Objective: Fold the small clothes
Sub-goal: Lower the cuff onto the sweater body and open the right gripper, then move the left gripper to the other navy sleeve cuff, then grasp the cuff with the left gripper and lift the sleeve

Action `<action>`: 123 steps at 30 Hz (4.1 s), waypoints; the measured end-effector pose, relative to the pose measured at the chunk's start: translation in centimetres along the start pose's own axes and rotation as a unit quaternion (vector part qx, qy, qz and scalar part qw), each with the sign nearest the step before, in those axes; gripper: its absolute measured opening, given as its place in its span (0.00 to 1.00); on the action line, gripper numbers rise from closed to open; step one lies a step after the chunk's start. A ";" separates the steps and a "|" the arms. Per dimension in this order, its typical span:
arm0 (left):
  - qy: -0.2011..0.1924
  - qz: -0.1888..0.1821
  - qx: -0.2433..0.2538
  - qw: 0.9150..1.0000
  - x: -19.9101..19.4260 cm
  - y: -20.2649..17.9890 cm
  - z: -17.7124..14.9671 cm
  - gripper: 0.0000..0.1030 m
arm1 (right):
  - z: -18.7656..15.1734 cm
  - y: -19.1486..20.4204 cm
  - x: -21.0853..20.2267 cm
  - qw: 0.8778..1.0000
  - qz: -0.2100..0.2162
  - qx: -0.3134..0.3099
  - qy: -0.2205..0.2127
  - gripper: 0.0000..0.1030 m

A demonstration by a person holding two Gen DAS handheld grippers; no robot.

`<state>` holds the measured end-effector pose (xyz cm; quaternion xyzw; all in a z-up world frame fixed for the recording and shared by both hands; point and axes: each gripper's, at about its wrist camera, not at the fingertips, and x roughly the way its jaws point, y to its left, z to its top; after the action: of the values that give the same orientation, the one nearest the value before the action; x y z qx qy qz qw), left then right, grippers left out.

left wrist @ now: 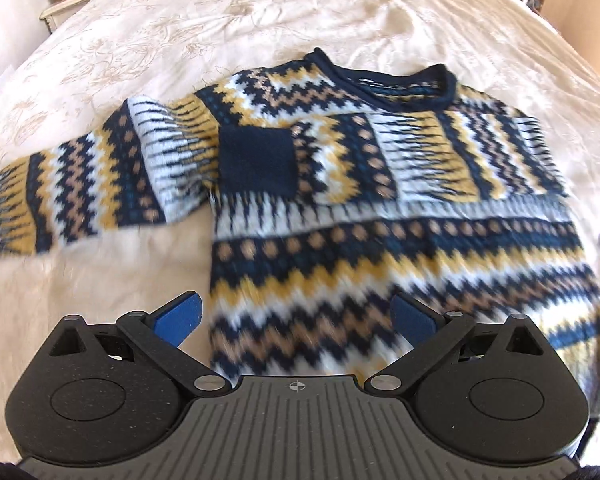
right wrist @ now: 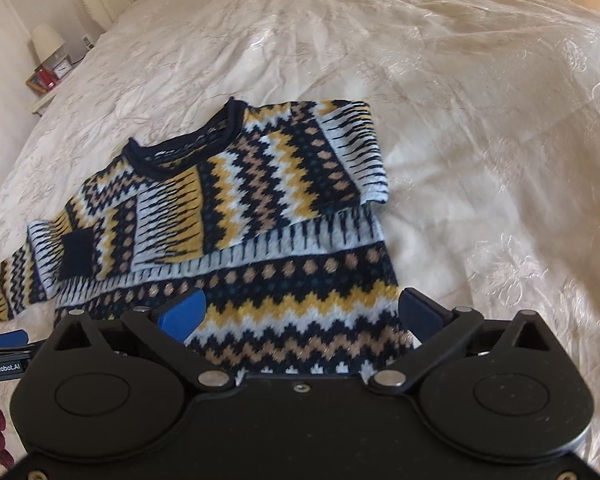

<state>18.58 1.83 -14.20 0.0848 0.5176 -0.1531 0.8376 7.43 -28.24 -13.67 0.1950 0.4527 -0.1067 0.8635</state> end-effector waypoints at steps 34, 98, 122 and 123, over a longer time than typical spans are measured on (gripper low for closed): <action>-0.135 0.127 -0.118 0.976 -12.9 -6.0 -4.2 0.97 | -2.3 3.0 -9.4 0.973 0.101 -0.163 -0.130 0.99; -0.234 0.056 -0.391 0.889 -7.3 32.1 1.9 0.06 | -1.3 17.2 -0.1 0.997 -0.007 -0.078 0.010 0.92; -0.340 -0.040 -0.123 0.931 -13.3 -0.7 14.3 0.05 | 1.2 3.1 -2.5 0.991 0.107 -0.081 -0.004 0.92; -0.334 -0.047 -0.120 0.934 -12.6 -2.0 14.4 0.05 | 1.2 2.4 -2.5 0.991 0.108 -0.078 -0.004 0.92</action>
<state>24.74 -2.30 3.52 -0.0972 0.2255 -0.1484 0.9579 7.82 -26.58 -10.39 0.1740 0.4327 0.0219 0.8843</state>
